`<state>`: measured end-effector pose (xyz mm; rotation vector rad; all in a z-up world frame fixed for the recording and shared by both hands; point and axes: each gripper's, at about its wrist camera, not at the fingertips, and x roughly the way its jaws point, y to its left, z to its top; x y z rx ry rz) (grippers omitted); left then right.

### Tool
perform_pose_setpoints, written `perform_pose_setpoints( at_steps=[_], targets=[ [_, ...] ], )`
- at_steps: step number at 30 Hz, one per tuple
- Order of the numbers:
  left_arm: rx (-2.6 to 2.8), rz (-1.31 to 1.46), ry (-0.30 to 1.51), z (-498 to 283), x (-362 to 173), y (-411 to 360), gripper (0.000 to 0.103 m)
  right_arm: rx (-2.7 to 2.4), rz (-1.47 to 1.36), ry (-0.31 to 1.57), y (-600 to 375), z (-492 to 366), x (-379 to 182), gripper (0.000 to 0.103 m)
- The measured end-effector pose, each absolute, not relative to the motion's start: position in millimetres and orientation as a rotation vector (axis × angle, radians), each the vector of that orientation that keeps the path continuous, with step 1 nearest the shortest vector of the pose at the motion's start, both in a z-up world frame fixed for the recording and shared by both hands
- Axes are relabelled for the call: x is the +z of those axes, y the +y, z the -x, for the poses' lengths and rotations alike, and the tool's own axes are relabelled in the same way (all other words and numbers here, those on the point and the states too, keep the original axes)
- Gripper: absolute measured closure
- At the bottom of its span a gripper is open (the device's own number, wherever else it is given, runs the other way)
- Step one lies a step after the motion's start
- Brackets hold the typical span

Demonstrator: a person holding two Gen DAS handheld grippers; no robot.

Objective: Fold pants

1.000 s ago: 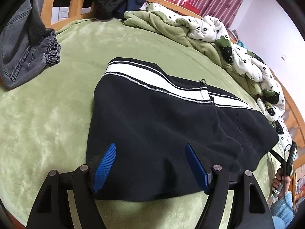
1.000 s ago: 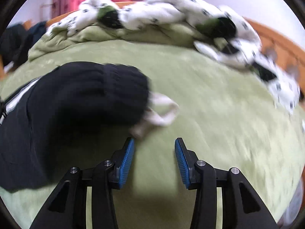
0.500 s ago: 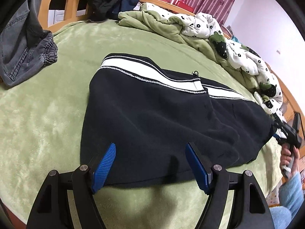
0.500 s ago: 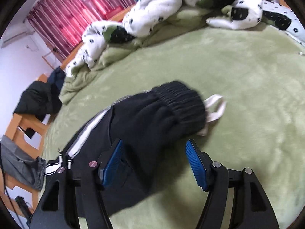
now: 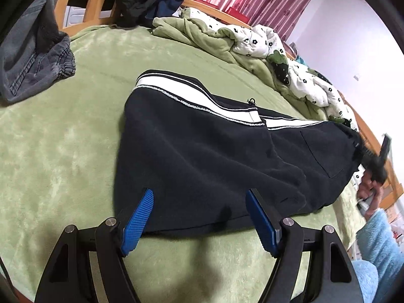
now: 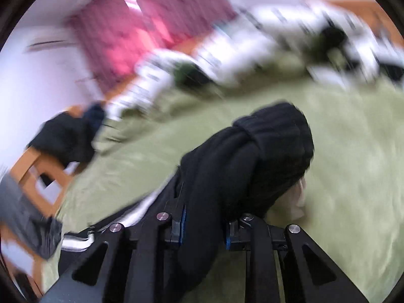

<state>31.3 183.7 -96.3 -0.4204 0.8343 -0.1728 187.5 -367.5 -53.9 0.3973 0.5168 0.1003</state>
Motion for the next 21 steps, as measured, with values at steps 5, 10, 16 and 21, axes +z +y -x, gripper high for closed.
perform_pose_setpoints(
  at_steps=[5, 10, 16, 21],
  targets=[
    [-0.172, 0.434, 0.824, -24.9, -101.0, 192.5, 0.029, -0.037, -0.347, 0.802, -389.3, -210.5, -113.2, 0.074],
    [-0.178, 0.444, 0.811, -22.2, -96.1, 195.0, 0.029, -0.113, -0.414, 0.882, -405.2, -180.5, -144.5, 0.052],
    [-0.197, 0.440, 0.787, -20.8, -88.0, 191.4, 0.029, -0.188, -0.190, 0.887, -383.3, -138.7, -121.3, 0.052],
    [-0.117, 0.416, 0.872, -22.0, -102.2, 192.3, 0.029, -0.176, -0.109, 0.813, -355.7, -112.0, -81.0, 0.052]
  ],
)
